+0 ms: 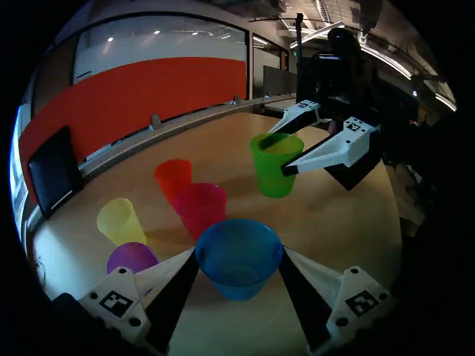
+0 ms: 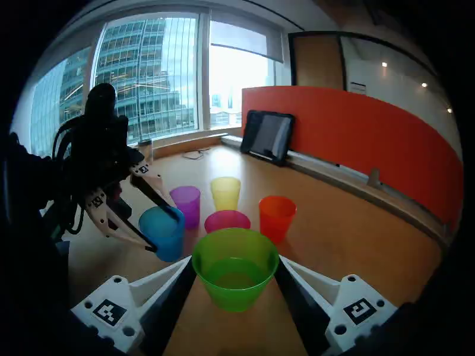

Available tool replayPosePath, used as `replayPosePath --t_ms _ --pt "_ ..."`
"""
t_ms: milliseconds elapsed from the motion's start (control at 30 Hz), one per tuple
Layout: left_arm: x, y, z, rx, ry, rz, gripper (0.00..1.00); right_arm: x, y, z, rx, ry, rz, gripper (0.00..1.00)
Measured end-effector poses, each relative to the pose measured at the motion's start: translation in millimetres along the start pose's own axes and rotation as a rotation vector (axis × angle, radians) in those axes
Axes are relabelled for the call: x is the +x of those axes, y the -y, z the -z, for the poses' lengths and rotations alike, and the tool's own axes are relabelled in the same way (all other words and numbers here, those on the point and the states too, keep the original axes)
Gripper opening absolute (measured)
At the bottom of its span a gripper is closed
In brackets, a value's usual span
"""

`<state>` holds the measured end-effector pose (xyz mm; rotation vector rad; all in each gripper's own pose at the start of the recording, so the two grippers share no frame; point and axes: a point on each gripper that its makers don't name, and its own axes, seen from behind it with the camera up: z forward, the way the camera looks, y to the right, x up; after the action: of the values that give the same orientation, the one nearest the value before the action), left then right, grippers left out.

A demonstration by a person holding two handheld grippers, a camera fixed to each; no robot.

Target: Pour water

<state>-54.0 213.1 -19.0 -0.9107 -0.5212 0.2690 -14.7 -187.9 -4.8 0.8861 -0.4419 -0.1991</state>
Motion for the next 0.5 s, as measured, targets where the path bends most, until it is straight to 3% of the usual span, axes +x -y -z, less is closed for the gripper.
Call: replayPosePath --t_ms 500 --pt "-12 1.0 -11.3 -0.012 0.025 0.003 0.89 -8 -3 -3.8 -0.004 0.014 -0.007 0.91"
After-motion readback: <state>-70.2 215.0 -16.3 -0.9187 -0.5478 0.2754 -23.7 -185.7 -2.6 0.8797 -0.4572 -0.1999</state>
